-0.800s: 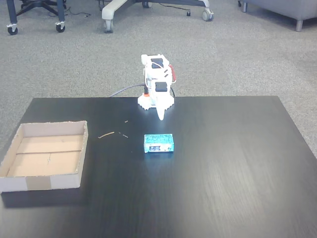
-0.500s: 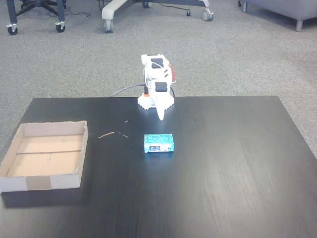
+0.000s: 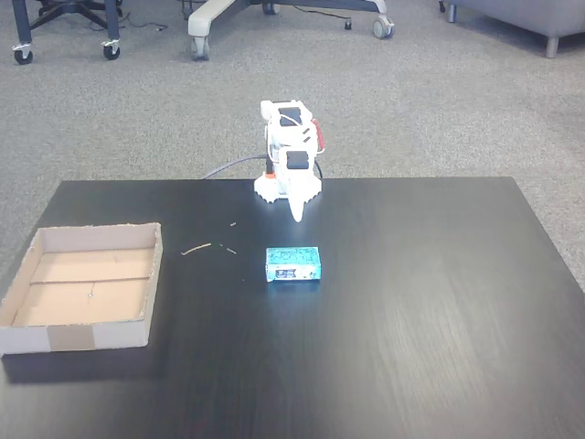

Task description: Pick the green block and drop it in the box on the right.

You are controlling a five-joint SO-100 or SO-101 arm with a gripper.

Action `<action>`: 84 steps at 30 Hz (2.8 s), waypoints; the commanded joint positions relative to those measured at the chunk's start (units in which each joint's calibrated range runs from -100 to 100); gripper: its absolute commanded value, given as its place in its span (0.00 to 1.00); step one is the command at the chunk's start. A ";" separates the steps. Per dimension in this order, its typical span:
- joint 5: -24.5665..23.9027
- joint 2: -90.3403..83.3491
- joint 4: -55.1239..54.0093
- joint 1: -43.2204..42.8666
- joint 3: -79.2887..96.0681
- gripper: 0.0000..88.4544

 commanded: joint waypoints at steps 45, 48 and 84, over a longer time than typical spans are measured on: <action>4.54 100.20 5.04 6.54 -69.29 0.23; 4.84 84.88 6.11 9.98 -66.21 0.24; 6.20 80.05 7.10 40.02 -91.32 0.57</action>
